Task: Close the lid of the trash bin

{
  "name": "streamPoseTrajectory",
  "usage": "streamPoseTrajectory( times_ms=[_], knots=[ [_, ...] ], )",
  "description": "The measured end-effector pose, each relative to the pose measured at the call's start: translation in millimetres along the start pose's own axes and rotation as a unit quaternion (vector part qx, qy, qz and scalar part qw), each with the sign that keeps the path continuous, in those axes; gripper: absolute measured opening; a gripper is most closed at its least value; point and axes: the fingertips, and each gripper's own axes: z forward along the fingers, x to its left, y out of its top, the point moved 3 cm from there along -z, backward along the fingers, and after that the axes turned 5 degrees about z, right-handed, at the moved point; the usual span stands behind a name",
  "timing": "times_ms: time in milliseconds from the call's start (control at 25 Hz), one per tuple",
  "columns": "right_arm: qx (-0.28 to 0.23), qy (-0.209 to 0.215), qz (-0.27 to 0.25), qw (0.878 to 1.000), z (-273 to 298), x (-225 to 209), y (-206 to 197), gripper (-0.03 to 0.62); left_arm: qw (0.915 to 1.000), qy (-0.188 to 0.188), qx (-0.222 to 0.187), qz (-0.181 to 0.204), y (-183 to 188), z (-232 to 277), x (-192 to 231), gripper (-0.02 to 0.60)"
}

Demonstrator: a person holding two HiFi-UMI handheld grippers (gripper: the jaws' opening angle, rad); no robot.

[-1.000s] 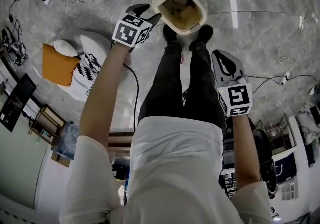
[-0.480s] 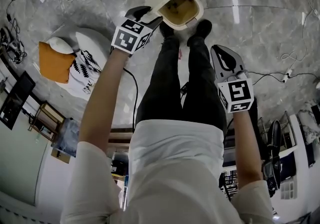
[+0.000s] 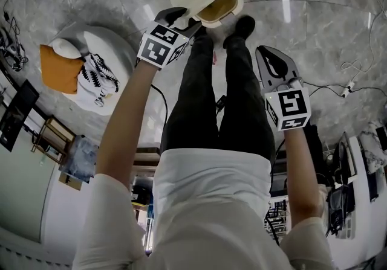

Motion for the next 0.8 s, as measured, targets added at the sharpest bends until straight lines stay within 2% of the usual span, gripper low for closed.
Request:
streamPoseTrajectory(
  times_ms=[800],
  knots=[
    [0.025,0.014,0.006,1.0,32.8,-22.1,-49.3,0.035,0.9979,-0.027,0.053,0.027,-36.3,72.7,-42.1,0.221]
  ],
)
